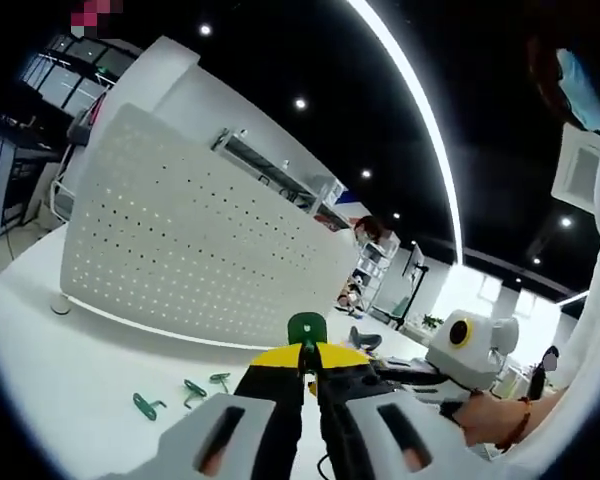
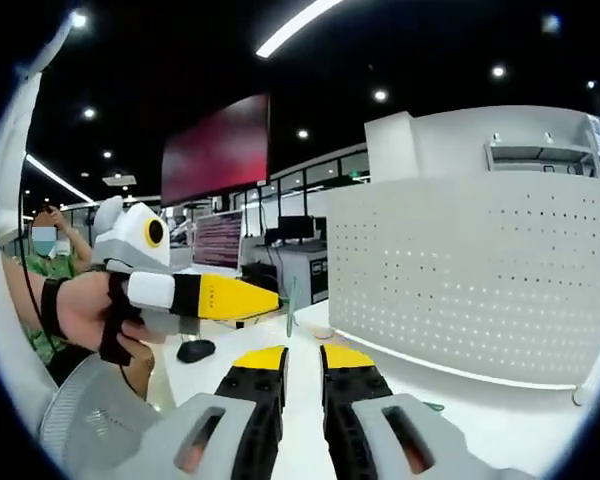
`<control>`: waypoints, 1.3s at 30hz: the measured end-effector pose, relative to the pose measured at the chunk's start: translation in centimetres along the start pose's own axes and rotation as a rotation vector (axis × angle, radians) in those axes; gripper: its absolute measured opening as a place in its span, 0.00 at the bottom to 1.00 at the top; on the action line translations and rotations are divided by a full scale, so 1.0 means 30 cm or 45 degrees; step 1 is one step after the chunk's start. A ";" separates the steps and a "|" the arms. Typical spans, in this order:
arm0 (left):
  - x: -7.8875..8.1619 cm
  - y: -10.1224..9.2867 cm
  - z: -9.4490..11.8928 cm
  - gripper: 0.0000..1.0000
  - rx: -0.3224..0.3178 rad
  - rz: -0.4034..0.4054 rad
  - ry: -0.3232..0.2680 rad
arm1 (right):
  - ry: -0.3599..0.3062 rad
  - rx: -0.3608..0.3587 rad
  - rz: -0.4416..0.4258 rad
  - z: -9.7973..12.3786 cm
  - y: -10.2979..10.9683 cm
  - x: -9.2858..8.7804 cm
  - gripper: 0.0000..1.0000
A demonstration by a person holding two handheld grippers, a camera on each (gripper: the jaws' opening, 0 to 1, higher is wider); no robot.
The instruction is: Insert the hook assembly into the mounting plate slot until the hook locks in place.
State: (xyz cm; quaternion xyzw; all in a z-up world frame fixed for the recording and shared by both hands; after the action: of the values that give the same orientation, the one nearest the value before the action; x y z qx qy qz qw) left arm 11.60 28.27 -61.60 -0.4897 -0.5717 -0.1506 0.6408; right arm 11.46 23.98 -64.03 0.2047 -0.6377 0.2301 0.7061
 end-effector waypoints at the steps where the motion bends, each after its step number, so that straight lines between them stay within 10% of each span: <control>1: 0.004 0.004 0.000 0.04 0.006 -0.006 0.000 | 0.000 -0.002 -0.005 0.002 -0.005 -0.001 0.16; 39: 0.214 0.211 -0.041 0.03 0.236 -0.304 -0.027 | 0.094 -0.098 -0.021 0.054 -0.073 -0.065 0.47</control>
State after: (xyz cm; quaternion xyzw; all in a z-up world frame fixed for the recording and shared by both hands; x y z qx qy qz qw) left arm 19.03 32.65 -58.67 -0.3585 -0.6441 -0.1672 0.6547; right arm 11.27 21.15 -65.80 0.1741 -0.6179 0.2069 0.7383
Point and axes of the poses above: the point that each gripper's makers call its tool centre point, and the gripper's own axes: z roughly backward along the fingers, y roughly to its left, x roughly out of its top, the point moved 1 cm from there along z, roughly backward along the fingers, and after that the axes turned 12 degrees about -x, right-handed, at the moved point
